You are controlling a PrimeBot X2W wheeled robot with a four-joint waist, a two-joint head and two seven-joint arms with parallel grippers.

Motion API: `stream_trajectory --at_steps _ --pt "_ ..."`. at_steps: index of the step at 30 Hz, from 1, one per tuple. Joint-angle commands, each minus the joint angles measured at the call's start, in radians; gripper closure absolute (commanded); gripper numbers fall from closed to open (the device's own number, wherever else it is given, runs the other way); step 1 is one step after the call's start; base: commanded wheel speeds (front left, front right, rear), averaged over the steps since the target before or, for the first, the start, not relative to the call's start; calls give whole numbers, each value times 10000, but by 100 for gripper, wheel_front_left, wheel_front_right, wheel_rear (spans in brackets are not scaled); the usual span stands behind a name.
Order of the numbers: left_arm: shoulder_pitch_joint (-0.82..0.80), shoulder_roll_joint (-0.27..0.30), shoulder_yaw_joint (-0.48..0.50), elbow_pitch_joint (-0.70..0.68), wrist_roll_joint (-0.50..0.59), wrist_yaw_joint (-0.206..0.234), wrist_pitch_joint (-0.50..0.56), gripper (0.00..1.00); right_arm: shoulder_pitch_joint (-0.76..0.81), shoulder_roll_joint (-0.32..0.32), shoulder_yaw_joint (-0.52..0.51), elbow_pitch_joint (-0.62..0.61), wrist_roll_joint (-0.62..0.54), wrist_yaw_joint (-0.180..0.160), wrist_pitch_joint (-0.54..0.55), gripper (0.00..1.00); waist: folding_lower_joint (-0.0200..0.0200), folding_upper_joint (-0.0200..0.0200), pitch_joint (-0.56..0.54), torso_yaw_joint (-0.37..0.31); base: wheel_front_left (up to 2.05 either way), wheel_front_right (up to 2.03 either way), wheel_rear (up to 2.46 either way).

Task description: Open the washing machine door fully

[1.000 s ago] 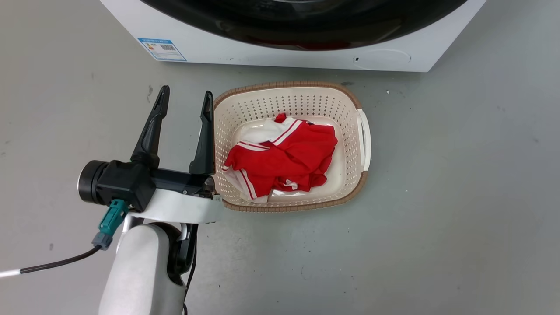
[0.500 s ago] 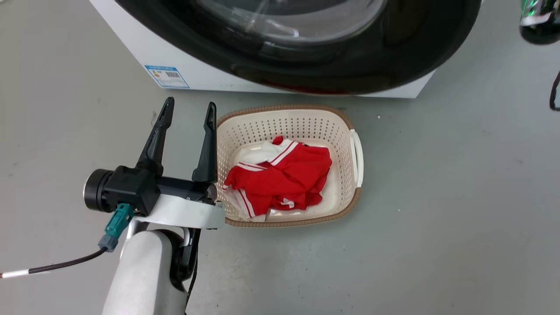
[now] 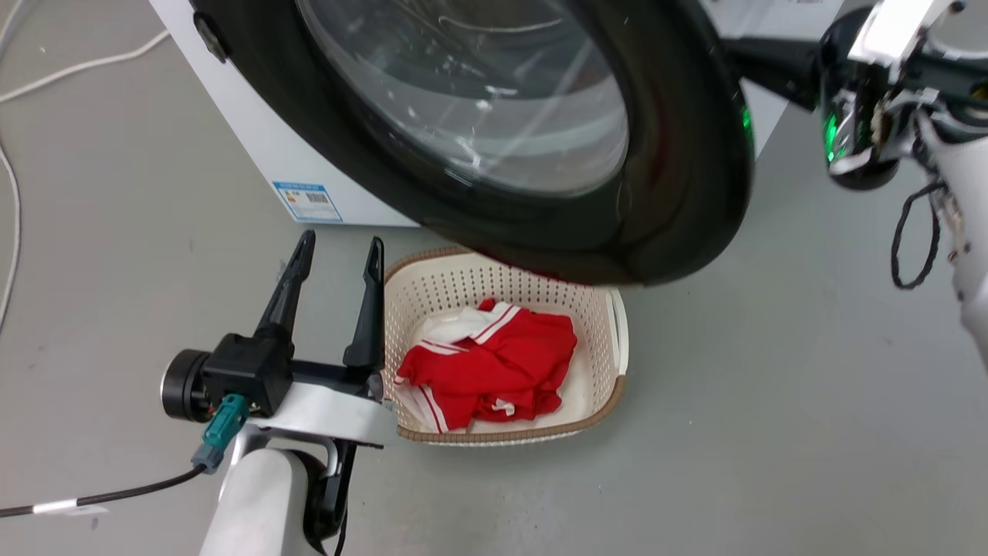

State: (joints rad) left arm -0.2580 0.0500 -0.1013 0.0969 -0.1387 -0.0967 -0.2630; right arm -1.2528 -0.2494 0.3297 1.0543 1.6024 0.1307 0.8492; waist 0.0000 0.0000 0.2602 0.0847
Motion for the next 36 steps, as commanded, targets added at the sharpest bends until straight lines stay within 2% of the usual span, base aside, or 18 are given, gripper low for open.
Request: stream_trajectory --at_steps 1,22,36 --pt "182 7 5 76 59 -21 -26 0 416 180 66 -170 88 0 148 100 0 0 -341 7 0 0 0" --pt "1111 7 -227 606 112 -115 -26 0 3520 1490 308 -1601 625 0 499 100 0 0 -2022 165 0 0 0" --pt "1333 6 -261 725 18 -100 -26 0 4498 1946 771 -2408 851 0 329 100 0 0 -2354 188 0 0 0"
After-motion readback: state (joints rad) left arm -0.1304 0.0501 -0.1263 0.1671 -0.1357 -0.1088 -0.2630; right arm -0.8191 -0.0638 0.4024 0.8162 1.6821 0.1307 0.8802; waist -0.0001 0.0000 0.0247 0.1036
